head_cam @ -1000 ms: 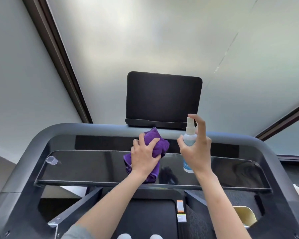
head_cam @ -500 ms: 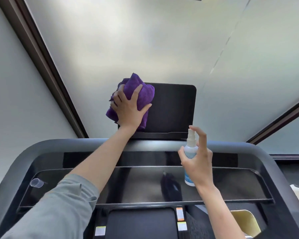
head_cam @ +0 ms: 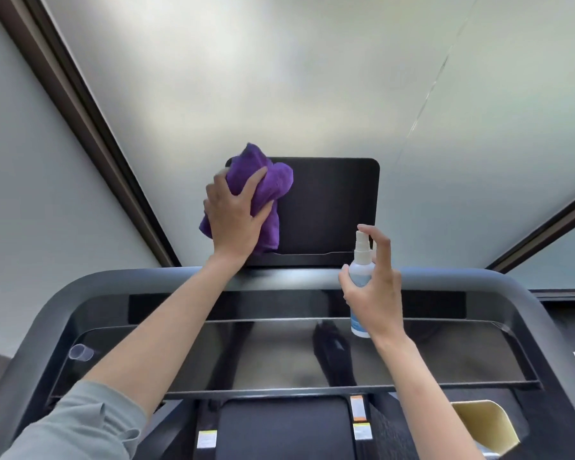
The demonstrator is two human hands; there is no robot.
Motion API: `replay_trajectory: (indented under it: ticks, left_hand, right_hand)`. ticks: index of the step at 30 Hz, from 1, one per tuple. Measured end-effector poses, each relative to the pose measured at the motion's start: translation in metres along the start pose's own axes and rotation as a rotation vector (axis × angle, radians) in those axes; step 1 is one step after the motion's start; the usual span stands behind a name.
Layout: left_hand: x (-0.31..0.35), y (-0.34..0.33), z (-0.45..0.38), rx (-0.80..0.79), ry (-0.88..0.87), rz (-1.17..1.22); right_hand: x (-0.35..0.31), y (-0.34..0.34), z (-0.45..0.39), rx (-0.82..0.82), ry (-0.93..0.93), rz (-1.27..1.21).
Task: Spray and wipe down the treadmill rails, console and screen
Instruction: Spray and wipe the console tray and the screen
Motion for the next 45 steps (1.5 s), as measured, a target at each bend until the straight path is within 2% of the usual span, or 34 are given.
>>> replay_trajectory:
  ticks: [2, 5, 7, 11, 14, 17, 19, 21, 23, 25, 28, 31, 35, 40, 45]
  left_hand:
    - [0.01, 0.0, -0.024, 0.047, -0.007, 0.003]
    - [0.027, -0.026, -0.026, -0.112, -0.038, -0.095]
    - [0.028, -0.037, -0.013, -0.135, -0.033, -0.141]
    - [0.021, -0.039, 0.009, -0.115, 0.019, -0.065]
    - [0.024, -0.034, 0.041, -0.204, 0.054, -0.033]
    - [0.028, -0.029, 0.049, -0.301, 0.089, -0.066]
    - [0.037, -0.02, 0.035, -0.256, 0.095, -0.013]
    - [0.052, -0.014, 0.015, -0.166, 0.029, 0.042]
    - [0.069, -0.019, -0.001, -0.149, -0.077, 0.026]
    - [0.082, -0.036, -0.005, -0.239, -0.147, -0.069]
    - [0.087, -0.061, 0.007, -0.338, -0.135, -0.212]
    - [0.087, -0.063, 0.013, -0.343, -0.098, -0.142]
    - [0.087, -0.054, 0.019, -0.388, -0.151, -0.098]
    - [0.12, -0.051, -0.005, -0.22, -0.215, -0.01]
    - [0.13, -0.084, 0.004, -0.361, -0.29, -0.297]
  right_hand:
    - [0.0, -0.001, -0.008, 0.007, -0.002, 0.009]
    - [0.002, -0.002, -0.018, 0.002, 0.007, 0.043]
    - [0.005, -0.003, -0.022, -0.003, -0.009, 0.038]
    - [0.012, -0.001, -0.022, 0.008, -0.033, 0.022]
    - [0.015, 0.009, -0.019, 0.066, -0.059, -0.006]
    - [0.016, 0.016, -0.015, 0.12, -0.171, -0.101]
    - [0.014, 0.019, -0.011, 0.163, -0.156, -0.107]
    - [0.014, 0.021, -0.01, 0.165, -0.143, -0.093]
    - [0.018, 0.022, -0.01, 0.143, -0.165, -0.108]
    - [0.024, 0.024, -0.009, 0.162, -0.177, -0.111]
    - [0.031, 0.031, -0.006, 0.219, -0.22, -0.149]
    - [0.037, 0.036, 0.004, 0.233, -0.233, -0.178]
    - [0.042, 0.036, 0.021, 0.248, -0.242, -0.185]
    - [0.047, 0.034, 0.021, 0.207, -0.236, -0.189]
    - [0.048, 0.035, 0.021, 0.172, -0.229, -0.16]
Point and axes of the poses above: each hand's wrist, its own z-axis away from the middle knuckle, its own y-axis out of the back of the hand, x = y × z, the point moved 4 cm from there along -z, towards the middle knuckle, and after that the axes turned 2 degrees about y, right-handed, at the moved point
